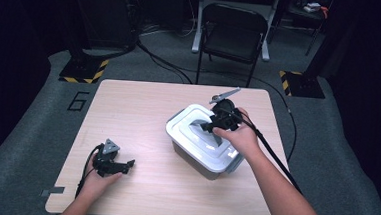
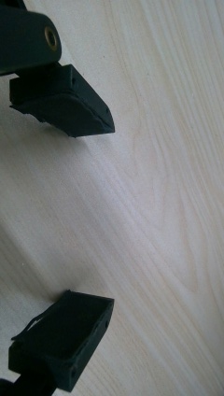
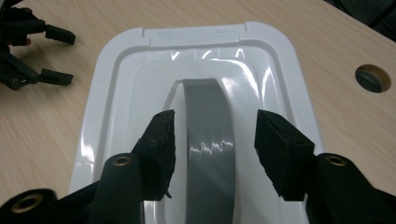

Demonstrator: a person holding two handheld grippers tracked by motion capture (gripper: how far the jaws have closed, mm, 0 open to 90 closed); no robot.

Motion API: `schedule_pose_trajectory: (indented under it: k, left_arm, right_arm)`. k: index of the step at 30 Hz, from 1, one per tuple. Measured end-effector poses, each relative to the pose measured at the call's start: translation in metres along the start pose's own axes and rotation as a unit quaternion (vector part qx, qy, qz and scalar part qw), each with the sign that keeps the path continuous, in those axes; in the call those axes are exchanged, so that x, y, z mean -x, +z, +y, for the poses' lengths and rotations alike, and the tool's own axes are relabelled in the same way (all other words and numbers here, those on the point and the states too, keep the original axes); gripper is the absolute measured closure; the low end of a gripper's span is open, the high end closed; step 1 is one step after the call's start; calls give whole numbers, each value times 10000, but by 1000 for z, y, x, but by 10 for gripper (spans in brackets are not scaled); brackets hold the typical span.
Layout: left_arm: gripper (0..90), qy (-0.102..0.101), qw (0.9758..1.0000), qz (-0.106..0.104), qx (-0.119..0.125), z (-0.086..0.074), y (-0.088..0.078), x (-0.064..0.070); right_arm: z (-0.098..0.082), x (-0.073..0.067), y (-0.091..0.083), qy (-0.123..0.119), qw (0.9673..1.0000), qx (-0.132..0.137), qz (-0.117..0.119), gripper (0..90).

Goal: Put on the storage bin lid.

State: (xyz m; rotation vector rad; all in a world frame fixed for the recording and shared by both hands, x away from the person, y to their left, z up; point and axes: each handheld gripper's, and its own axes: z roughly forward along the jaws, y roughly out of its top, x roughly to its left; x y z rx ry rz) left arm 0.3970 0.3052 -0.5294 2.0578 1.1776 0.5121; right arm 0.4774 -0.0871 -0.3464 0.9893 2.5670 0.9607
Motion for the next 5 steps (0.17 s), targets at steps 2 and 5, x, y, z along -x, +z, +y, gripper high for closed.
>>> schedule_pose_trajectory:
  k: [2, 5]
  left_arm:
    - [139, 8, 10000, -1, -7, 0, 0, 0]
    - [139, -13, 10000, -4, -11, 0, 0, 0]
  right_arm:
    - [-1, 0, -6, 19, 10000, 75, -52, 406]
    - [-5, 3, -16, 18, 9997, 190, -157, 372]
